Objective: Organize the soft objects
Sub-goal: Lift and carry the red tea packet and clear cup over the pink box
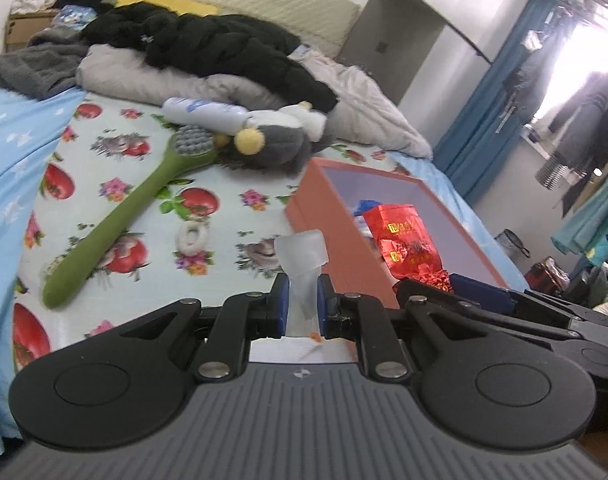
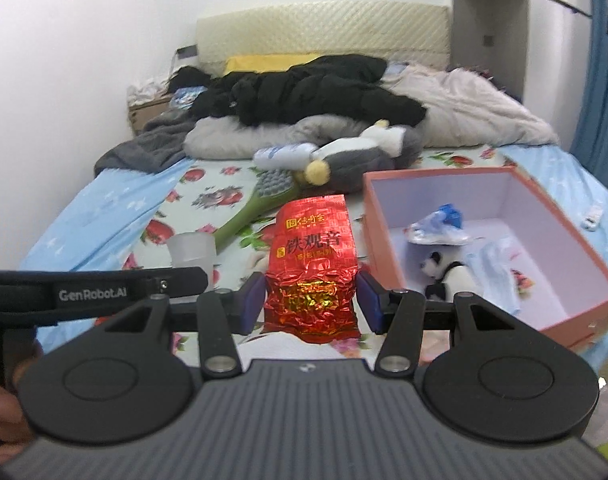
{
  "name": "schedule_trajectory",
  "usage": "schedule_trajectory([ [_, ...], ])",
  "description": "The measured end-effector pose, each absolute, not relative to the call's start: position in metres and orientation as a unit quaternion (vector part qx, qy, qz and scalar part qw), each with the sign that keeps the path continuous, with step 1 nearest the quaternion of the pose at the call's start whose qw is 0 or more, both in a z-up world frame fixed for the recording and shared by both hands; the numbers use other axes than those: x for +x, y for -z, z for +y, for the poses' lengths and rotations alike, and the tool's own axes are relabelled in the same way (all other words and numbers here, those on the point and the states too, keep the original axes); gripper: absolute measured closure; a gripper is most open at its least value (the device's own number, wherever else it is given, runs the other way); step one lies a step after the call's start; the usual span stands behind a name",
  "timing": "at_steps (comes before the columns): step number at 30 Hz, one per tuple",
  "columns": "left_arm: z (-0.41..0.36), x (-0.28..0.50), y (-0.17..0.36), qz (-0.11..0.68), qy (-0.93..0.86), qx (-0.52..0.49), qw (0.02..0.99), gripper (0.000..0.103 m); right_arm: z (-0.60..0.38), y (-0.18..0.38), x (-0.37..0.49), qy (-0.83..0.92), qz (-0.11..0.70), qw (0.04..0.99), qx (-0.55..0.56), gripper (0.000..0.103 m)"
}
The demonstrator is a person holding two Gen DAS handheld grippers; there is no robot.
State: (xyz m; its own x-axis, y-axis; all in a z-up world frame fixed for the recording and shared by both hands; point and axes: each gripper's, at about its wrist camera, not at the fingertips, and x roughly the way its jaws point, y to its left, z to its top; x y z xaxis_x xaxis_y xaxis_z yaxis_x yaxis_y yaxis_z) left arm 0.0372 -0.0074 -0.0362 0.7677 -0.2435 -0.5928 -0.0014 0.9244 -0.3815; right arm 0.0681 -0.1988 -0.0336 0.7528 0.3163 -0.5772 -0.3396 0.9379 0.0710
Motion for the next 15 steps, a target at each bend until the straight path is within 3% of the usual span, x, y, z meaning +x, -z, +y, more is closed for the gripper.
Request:
schedule_trajectory([
  [15,-0.086,0.042,-0.004,0.322,0.162,-0.148,0.921,0.086,-0.269,0.015,0.046,-0.100,0.300,0.949,0.015,0.050],
])
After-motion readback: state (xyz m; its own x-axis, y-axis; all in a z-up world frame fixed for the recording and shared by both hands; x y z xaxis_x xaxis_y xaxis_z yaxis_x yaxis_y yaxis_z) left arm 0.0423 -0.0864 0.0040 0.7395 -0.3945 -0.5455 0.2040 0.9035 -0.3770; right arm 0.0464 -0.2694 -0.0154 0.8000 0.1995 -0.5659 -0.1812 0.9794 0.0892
